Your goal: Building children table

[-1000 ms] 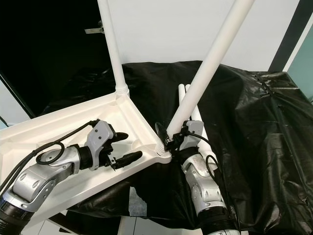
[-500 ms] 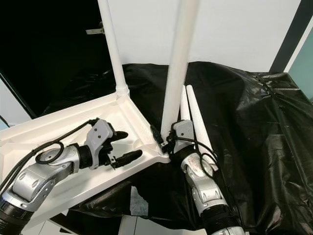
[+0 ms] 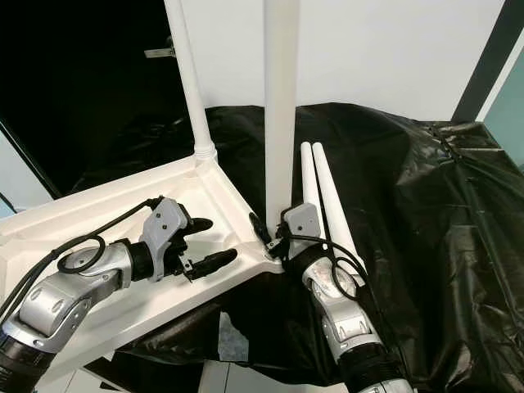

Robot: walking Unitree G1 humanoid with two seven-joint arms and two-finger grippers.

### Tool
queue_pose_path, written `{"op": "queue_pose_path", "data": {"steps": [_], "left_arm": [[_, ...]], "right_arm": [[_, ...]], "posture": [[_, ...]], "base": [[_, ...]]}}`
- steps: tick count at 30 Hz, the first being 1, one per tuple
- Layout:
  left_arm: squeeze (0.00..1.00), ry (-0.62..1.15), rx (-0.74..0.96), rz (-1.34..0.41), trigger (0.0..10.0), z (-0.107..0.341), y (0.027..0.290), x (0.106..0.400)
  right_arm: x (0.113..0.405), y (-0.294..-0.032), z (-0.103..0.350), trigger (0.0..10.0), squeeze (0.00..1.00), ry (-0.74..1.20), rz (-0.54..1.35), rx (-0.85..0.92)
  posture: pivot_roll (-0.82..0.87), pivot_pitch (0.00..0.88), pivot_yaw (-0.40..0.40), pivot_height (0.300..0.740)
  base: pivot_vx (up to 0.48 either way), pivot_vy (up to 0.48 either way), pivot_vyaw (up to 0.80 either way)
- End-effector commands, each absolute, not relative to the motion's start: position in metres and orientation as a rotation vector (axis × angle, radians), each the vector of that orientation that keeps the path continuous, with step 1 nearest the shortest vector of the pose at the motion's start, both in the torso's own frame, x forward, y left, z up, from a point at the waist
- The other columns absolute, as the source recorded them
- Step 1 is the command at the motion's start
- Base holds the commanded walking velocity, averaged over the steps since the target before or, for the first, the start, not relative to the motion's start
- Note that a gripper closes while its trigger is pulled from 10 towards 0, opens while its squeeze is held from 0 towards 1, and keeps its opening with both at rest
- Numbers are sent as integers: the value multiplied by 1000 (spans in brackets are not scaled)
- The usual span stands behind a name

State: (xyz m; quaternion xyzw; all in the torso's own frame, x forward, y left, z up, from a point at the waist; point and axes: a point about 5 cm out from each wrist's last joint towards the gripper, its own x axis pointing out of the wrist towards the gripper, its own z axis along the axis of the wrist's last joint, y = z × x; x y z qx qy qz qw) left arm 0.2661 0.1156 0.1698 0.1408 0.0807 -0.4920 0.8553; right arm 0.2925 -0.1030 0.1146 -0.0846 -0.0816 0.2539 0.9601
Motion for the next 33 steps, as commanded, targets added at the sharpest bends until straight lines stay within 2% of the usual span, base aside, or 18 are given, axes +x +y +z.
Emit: {"op": "queue_pose_path", "data": {"steps": [1, 2, 3, 10, 16, 33], "left_arm": [[0, 163, 311, -1095, 10000, 176, 115, 265], [0, 162, 312, -1096, 10000, 176, 114, 265], [0, 161, 313, -1097, 10000, 176, 114, 264], [0, 161, 313, -1096, 10000, 176, 113, 264], [0, 162, 313, -1094, 10000, 177, 115, 263], [0, 161, 318, -1092, 10000, 179, 116, 264]], "right_arm": [[279, -113, 65, 2667, 0, 78, 508, -201], [278, -113, 64, 4314, 0, 75, 516, -219], [276, -111, 63, 10000, 0, 63, 533, -264], [270, -109, 59, 10000, 0, 32, 541, -293], [266, -117, 55, 10000, 0, 10, 430, -58], [273, -118, 50, 10000, 0, 87, 451, -72]], "posture": [[98, 0, 45, 740], [98, 0, 44, 740], [98, 0, 43, 740], [99, 0, 43, 740], [102, 0, 52, 740], [103, 0, 53, 740]], "base": [[0, 0, 0], [0, 0, 0], [0, 0, 0], [0, 0, 0], [0, 0, 0], [0, 0, 0]]}}
